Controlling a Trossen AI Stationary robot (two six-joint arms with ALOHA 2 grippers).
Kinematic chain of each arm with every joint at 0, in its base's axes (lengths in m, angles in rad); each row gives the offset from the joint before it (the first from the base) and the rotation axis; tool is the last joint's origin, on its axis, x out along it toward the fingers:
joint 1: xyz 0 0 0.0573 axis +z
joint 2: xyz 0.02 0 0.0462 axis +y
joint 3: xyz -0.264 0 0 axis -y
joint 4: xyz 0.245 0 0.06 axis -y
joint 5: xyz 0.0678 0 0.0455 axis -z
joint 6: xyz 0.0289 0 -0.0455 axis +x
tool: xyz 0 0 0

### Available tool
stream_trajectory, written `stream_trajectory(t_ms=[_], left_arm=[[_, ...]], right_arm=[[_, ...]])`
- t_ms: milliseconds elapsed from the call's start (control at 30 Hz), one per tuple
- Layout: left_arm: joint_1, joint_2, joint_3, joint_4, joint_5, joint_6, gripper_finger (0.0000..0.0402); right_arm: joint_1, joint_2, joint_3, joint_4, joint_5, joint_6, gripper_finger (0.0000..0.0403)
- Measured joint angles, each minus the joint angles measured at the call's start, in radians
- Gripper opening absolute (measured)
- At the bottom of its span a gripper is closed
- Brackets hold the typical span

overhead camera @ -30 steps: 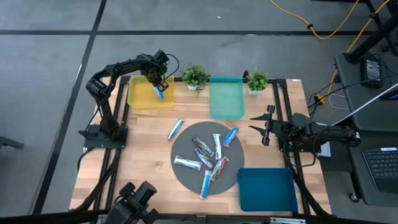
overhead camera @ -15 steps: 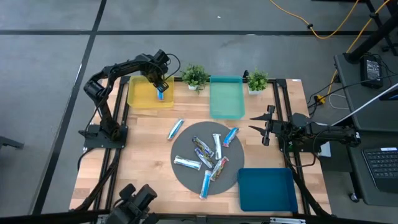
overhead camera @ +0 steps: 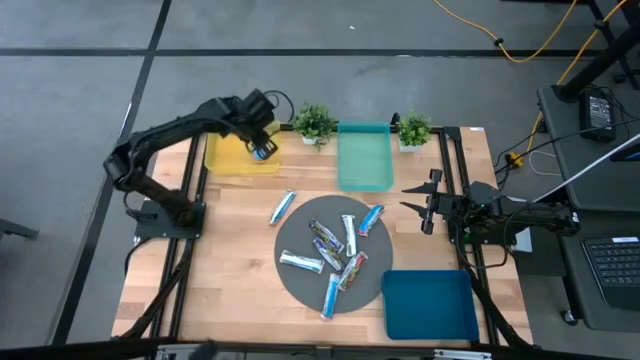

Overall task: Pick and place Granola Bars by type
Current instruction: Put the yellow granola bar into the blue bin

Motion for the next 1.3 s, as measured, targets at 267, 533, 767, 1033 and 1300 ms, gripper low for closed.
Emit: stream_trajectory(t_ms=[267, 533, 767, 1033, 1300], left_arm=[[-0.317, -0.064, 0.0, -0.04, -0.029, -0.179, 0.0098], [-0.591, -0.057, -0.01, -0.033, -0.128, -0.363, 0.0098], [-0.716, -0.056, -0.057, -0.032, -0.27, -0.498, 0.0098], [-0.745, -0.056, -0.229, 0.003, -0.364, -0.572, 0.0097], [-0.735, -0.055, -0.398, 0.175, -0.277, -0.578, 0.0107]], right_arm=[[0.0, 0.0, 0.0, 0.0, 0.0, 0.02, 0.015], [0.0, 0.0, 0.0, 0.0, 0.0, 0.144, 0.015], [0.0, 0.0, 0.0, 0.0, 0.0, 0.312, 0.015], [0.0, 0.0, 0.0, 0.0, 0.0, 0.377, 0.015], [0.0, 0.0, 0.0, 0.0, 0.0, 0.39, 0.015]])
